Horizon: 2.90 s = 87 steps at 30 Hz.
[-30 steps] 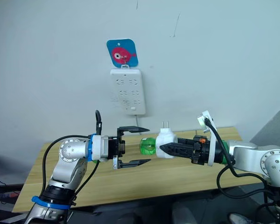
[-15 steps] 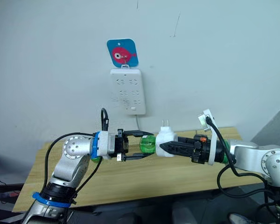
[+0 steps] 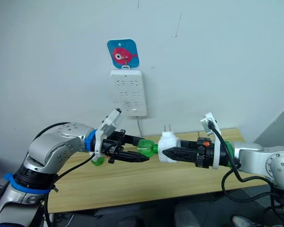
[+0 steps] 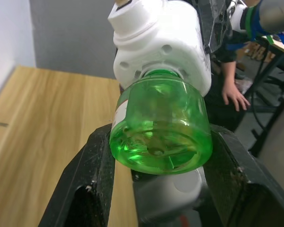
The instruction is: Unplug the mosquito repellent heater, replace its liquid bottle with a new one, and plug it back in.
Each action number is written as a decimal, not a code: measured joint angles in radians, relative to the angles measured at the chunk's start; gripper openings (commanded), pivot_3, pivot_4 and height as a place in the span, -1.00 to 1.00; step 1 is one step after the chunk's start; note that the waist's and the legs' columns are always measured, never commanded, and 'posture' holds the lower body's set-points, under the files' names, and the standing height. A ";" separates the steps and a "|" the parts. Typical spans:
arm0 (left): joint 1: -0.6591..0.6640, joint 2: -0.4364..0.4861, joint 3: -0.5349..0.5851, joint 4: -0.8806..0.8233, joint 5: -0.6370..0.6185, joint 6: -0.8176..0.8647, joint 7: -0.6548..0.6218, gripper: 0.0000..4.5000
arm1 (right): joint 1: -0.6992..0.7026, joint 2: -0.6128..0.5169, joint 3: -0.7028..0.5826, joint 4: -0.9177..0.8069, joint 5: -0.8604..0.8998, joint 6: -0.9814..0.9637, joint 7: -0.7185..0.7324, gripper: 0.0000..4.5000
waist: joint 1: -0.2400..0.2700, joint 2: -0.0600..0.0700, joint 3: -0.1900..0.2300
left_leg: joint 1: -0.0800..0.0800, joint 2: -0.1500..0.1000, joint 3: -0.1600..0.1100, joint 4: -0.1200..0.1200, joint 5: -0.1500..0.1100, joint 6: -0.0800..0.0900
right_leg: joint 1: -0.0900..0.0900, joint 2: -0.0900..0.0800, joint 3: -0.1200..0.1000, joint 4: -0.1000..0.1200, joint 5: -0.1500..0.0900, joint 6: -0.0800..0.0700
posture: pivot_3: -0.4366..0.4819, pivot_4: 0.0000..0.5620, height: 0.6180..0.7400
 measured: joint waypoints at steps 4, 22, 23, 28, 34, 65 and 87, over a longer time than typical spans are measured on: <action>0.046 0.020 0.012 0.023 0.022 -0.028 -0.028 0.02 | 0.076 -0.059 -0.029 0.005 -0.061 0.015 0.027 0.32 | 0.003 0.000 0.000 | 0.000 -0.001 0.001 0.000 0.000 0.000 | 0.000 0.000 0.000 -0.001 0.000 0.000 | -0.31 -0.61 1.00; 0.274 -0.083 0.032 0.027 0.297 -0.429 0.113 0.02 | -0.112 0.159 0.214 0.591 -1.054 -0.049 -0.103 0.32 | 0.004 0.001 0.029 | 0.000 0.001 0.001 0.000 0.000 0.000 | -0.001 -0.002 0.003 0.000 0.004 -0.006 | -0.25 -0.41 1.00; 0.282 -0.090 0.033 0.023 0.300 -0.433 0.123 0.02 | -0.130 0.178 0.215 0.626 -1.080 -0.051 -0.104 0.32 | 0.006 0.001 0.031 | -0.001 0.000 0.000 0.000 0.000 0.000 | -0.001 -0.002 0.003 0.000 0.004 -0.006 | -0.24 -0.38 1.00; 0.308 -0.112 0.033 0.000 0.318 -0.457 0.158 0.02 | -0.202 0.260 0.219 0.789 -1.214 -0.079 -0.096 0.32 | 0.008 0.001 0.049 | -0.001 -0.001 0.000 0.000 0.000 0.000 | -0.001 -0.005 0.002 0.000 0.004 -0.006 | -0.23 -0.33 1.00; 0.324 -0.113 0.034 -0.007 0.331 -0.459 0.168 0.02 | -0.258 0.291 0.205 0.893 -1.311 -0.099 -0.052 0.32 | 0.007 0.000 0.057 | -0.001 -0.001 -0.002 -0.001 0.000 0.000 | -0.001 -0.006 0.000 0.000 0.004 -0.007 | -0.19 -0.29 1.00; 0.296 -0.368 0.091 -0.023 0.201 -0.339 0.386 0.02 | 0.159 0.608 -0.451 -0.367 -0.641 0.273 -0.007 1.00 | -0.012 0.001 0.059 | -0.001 0.000 -0.001 0.000 0.000 -0.001 | 0.000 -0.002 0.002 0.000 0.002 -0.002 | -0.48 -0.49 1.00; 0.258 -0.431 0.070 -0.045 0.199 -0.353 0.434 0.02 | 0.069 0.709 -0.104 -0.124 -0.304 -0.129 -0.434 0.73 | -0.056 0.001 0.057 | -0.002 0.000 -0.002 -0.001 0.000 -0.001 | -0.001 -0.002 0.002 0.000 0.003 -0.004 | -0.44 -0.55 1.00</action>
